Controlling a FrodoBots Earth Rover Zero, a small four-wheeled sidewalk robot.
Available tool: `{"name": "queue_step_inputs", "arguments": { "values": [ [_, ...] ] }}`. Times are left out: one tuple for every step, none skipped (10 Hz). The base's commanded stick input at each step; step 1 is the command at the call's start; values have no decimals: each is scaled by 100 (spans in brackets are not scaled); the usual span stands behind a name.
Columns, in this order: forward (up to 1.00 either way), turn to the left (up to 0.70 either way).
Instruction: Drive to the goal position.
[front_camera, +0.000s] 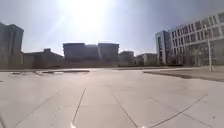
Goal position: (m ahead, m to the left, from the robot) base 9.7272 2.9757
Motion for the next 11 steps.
{"name": "queue_step_inputs", "arguments": {
  "values": [
    [61, 0],
    [70, 0],
    [70, 0],
    [70, 0],
    [70, 0],
    [70, 0],
    [70, 0],
    [70, 0],
    [70, 0],
    [70, 0],
    [70, 0]
  ]
}}
